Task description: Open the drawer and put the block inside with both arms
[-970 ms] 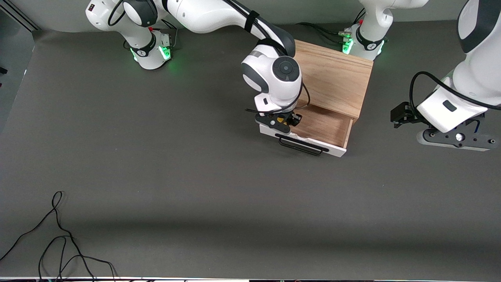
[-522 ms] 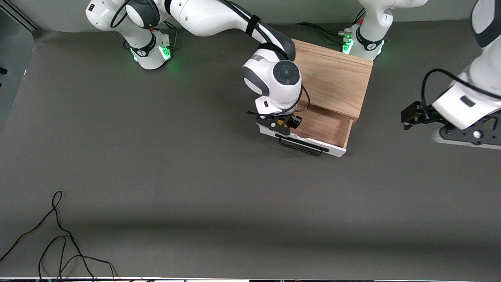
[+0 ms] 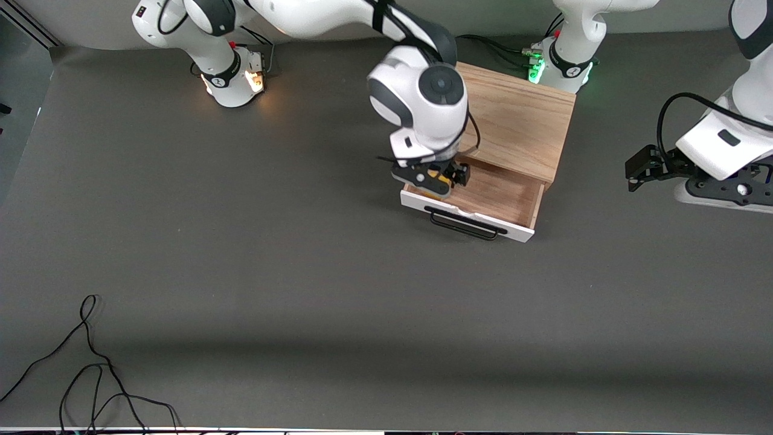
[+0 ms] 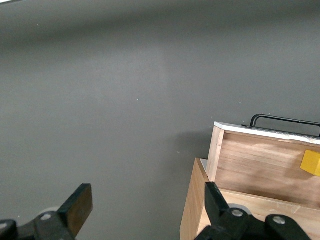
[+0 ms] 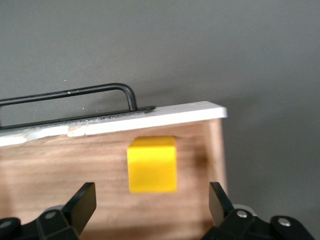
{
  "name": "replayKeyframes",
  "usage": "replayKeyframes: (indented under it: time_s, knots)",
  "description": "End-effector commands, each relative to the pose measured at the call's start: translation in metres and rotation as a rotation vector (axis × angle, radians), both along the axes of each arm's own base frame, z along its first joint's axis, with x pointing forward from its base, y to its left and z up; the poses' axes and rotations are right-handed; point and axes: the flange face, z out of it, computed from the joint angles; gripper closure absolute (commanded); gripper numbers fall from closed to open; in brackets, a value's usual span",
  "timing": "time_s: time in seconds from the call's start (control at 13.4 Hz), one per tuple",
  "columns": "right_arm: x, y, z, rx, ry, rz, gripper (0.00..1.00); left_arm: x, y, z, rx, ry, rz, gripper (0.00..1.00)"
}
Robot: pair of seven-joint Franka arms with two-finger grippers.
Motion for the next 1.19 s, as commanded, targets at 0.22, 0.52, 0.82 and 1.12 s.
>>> replayKeyframes:
  time_s: [0.22, 0.52, 0.82, 1.12]
  knots:
    - [0.04, -0.153, 0.156, 0.062, 0.037, 0.001, 0.0, -0.003, 0.003, -0.003, -0.013, 0.005, -0.013, 0.0]
    - [0.071, -0.317, 0.218, 0.081, 0.01, 0.196, 0.0, -0.023, 0.011, -0.006, 0.001, 0.053, -0.006, 0.0]
    - [0.096, -0.48, 0.241, 0.108, -0.034, 0.336, 0.0, -0.027, 0.011, -0.008, -0.001, 0.028, -0.007, 0.0]
    - [0.098, -0.586, 0.239, 0.035, -0.04, 0.437, 0.0, -0.017, 0.02, -0.005, -0.007, 0.016, 0.008, 0.0]
